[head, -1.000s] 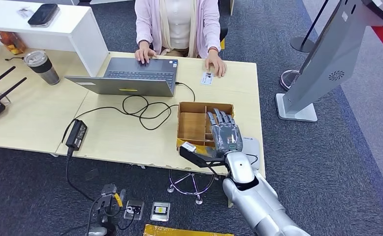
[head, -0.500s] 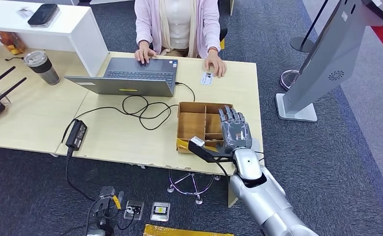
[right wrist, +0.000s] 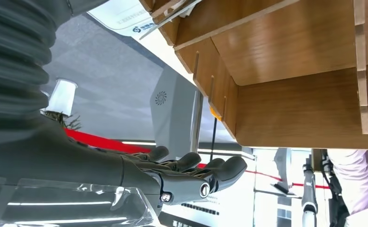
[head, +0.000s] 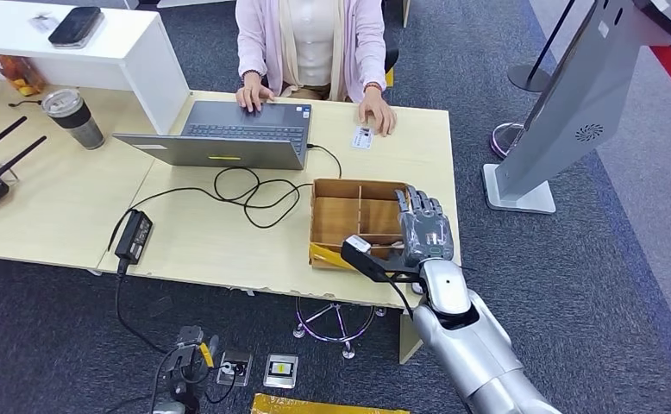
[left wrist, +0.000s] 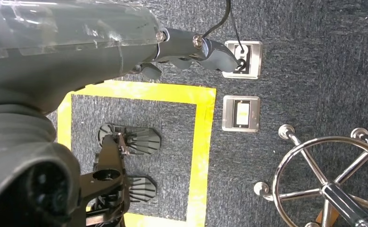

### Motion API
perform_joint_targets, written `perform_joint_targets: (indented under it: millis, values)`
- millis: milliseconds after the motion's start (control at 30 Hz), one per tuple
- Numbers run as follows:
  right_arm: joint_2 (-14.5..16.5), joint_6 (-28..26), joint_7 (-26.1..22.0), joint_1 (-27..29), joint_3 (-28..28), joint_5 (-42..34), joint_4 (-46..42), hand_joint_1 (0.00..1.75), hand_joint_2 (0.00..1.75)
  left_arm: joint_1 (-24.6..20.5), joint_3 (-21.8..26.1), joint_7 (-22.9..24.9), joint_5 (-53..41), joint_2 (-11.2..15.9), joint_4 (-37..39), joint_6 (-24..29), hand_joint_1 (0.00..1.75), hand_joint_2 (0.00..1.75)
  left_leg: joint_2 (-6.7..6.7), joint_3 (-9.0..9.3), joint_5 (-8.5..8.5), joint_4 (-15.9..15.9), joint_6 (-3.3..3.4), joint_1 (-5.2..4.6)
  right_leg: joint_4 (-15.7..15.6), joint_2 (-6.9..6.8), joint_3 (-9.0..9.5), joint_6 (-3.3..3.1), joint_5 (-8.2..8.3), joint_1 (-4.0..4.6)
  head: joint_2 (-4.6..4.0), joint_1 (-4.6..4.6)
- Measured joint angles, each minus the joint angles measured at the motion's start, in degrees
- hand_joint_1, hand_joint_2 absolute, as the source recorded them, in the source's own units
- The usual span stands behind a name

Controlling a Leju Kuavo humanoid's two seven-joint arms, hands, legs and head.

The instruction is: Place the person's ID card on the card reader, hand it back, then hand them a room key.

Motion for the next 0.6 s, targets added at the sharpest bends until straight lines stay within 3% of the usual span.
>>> perform_joint_targets:
  millis: [133, 233, 267, 367, 400, 600]
  values:
    - [-0.22, 0.3, -0.13, 0.34, -0.35, -0.16, -1.02, 0.07, 1.75, -0.01, 0.0, 0.01, -0.09, 0.0, 0.0, 0.0, 0.0, 0.0, 0.0, 0.0, 0.0, 0.0, 0.0, 0.0, 0.0, 0.0, 0.0, 0.0, 0.0, 0.0, 0.0, 0.01]
    - [-0.29, 0.68, -0.58, 0.46, -0.56, -0.58, -1.5, 1.23, 1.75, -0.01, 0.02, 0.01, -0.09, 0.0, 0.0, -0.01, 0.0, 0.0, 0.0, 0.0, 0.0, 0.0, 0.0, 0.0, 0.0, 0.01, 0.0, 0.0, 0.0, 0.0, 0.0, 0.0]
    - [-0.29, 0.89, -0.82, 0.49, -0.62, -0.8, -1.62, 1.23, 1.75, -0.01, 0.02, 0.01, -0.09, 0.0, 0.0, -0.01, 0.0, 0.0, 0.0, 0.0, 0.0, 0.0, 0.0, 0.0, 0.0, 0.01, 0.0, 0.0, 0.0, 0.0, 0.0, 0.0]
    - [-0.29, 1.44, -1.35, 0.63, -0.65, -1.36, -2.1, 0.08, 1.75, -0.01, 0.07, 0.01, -0.1, 0.0, 0.0, -0.03, 0.0, 0.0, 0.0, 0.0, 0.0, 0.0, 0.0, 0.0, 0.0, 0.0, 0.01, 0.0, 0.0, 0.0, 0.0, 0.01]
    - [-0.29, 1.61, -1.47, 0.66, -0.65, -1.5, -2.28, 0.0, 1.75, -0.01, 0.12, 0.01, -0.12, 0.0, 0.0, -0.03, 0.0, 0.0, 0.0, 0.0, 0.0, 0.0, 0.0, 0.0, 0.0, 0.0, 0.01, 0.0, 0.0, 0.0, 0.0, 0.01]
    - [-0.36, 2.63, -1.74, 0.89, -0.65, -2.21, -3.26, 0.0, 1.75, -0.02, 0.83, 0.01, -0.34, 0.0, 0.0, -0.07, 0.0, 0.0, 0.0, -0.01, 0.0, 0.0, 0.0, 0.0, 0.0, 0.0, 0.0, 0.0, 0.0, 0.0, 0.0, 0.0]
